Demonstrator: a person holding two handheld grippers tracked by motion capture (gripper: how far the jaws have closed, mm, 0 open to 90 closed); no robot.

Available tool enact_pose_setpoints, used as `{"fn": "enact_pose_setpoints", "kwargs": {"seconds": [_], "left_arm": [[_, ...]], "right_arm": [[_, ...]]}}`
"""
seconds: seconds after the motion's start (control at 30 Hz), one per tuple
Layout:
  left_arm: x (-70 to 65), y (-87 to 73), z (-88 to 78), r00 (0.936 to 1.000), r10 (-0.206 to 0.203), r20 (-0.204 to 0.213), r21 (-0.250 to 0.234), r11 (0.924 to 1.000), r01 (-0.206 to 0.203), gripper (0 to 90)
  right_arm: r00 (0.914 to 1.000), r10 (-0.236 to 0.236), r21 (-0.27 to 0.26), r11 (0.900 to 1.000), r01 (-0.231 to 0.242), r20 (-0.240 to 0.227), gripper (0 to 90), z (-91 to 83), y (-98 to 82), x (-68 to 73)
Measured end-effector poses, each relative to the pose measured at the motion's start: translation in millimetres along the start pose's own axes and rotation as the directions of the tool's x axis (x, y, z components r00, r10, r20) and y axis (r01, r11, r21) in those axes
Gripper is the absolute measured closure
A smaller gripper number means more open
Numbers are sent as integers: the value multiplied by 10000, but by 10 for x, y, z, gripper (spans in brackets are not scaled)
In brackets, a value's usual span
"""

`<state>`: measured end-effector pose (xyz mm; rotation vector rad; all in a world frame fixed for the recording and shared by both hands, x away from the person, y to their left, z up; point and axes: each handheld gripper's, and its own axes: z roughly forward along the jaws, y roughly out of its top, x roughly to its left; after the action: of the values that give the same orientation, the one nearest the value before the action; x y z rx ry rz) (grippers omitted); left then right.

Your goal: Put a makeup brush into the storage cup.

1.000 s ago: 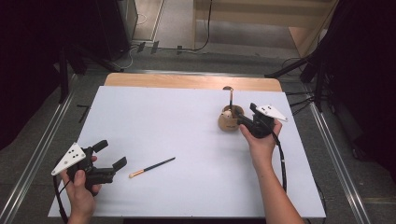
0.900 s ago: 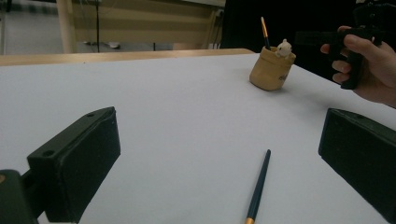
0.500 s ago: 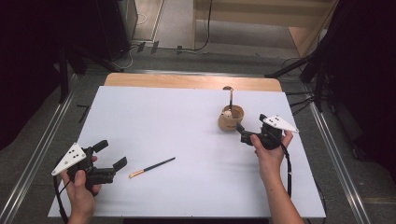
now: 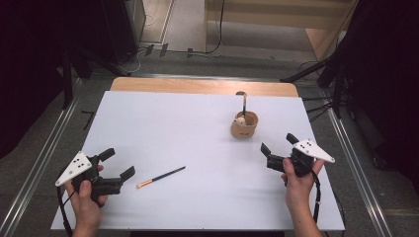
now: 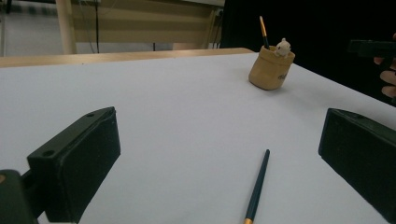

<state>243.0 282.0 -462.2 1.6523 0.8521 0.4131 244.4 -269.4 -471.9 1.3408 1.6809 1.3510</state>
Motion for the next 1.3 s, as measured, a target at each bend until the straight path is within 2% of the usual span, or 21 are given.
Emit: {"fn": "enact_pose_setpoints", "kwargs": {"seconds": [0.3,0.5,0.57,0.8,0.97,1.07,1.3], "left_arm": [[-2,-2,7,10000,41,4,61,10000,-41,0],[-10,2,9,10000,73,48,67,10000,-74,0],[-2,-4,11,10000,77,39,109,9999,-78,0],[1,3,1,10000,51,75,49,10000,-51,0],[-12,12,7,9998,137,107,89,9999,-138,0],[-19,30,7,9998,133,164,52,9999,-134,0],[-55,58,36,9992,261,301,177,9995,-266,0]], "right_arm": [[9993,-292,-189,9994,288,-230,0,-241,-83,-9],[9989,-456,-183,9988,453,-114,0,-387,-191,-49],[9989,-458,-196,9988,457,-92,0,-434,-233,-73],[10000,-34,-248,9997,33,-32,0,-632,-351,-186],[9999,-166,-160,9997,166,-13,0,-759,-408,-200],[9995,-306,-121,9995,306,-46,0,-808,-436,-212],[9999,-141,-142,9998,142,30,0,-830,-467,-243]]}}
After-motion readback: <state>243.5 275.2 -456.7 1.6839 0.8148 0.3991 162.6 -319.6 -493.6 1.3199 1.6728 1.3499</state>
